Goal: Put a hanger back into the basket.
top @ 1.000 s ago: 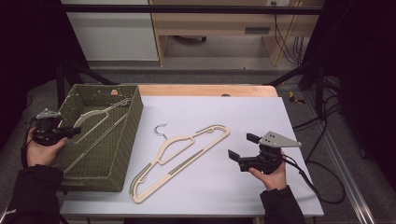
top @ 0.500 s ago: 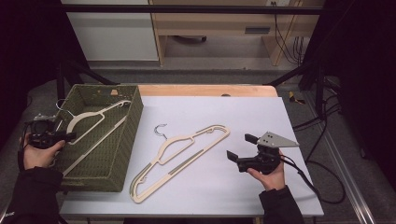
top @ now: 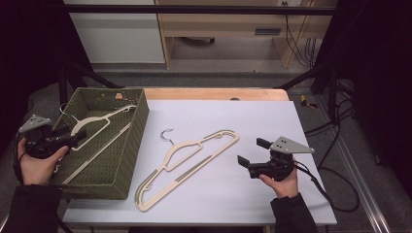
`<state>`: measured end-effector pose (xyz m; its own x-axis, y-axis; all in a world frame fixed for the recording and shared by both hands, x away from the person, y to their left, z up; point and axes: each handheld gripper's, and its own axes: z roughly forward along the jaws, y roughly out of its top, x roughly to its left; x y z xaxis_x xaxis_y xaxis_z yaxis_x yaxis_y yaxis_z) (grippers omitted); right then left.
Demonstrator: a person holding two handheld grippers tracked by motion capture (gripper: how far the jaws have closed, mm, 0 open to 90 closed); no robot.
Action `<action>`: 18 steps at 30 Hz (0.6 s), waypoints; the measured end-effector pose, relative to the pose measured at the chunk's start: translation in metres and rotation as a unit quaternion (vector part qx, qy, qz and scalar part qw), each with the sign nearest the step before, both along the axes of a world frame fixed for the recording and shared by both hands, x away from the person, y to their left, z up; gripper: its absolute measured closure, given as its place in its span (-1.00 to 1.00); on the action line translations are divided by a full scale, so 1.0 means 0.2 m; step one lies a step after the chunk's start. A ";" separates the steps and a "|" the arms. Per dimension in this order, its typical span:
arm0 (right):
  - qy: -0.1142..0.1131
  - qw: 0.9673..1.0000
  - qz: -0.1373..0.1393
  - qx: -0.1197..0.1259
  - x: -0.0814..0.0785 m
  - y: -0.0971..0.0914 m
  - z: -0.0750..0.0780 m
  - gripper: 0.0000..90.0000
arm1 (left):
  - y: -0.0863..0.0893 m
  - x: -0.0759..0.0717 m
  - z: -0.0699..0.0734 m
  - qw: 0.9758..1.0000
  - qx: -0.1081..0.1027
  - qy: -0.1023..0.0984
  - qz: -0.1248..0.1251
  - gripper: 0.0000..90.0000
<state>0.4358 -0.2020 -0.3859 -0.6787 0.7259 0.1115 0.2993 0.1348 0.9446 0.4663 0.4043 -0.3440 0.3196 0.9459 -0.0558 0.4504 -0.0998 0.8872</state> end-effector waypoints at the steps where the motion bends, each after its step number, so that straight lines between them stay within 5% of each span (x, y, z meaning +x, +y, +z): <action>1: 0.000 1.000 -0.001 0.001 0.00 0.00 0.00 -0.85 | -0.04 -0.02 0.02 1.000 -0.003 -0.010 -0.012 -0.44; 9: -0.002 1.000 -0.004 0.006 0.00 0.00 0.01 -0.85 | -0.39 -0.12 0.11 0.992 -0.012 -0.057 -0.108 -0.70; 18: -0.004 1.000 -0.002 0.003 0.00 -0.01 0.01 -0.85 | -0.67 -0.18 0.01 0.983 0.005 -0.042 -0.181 -0.72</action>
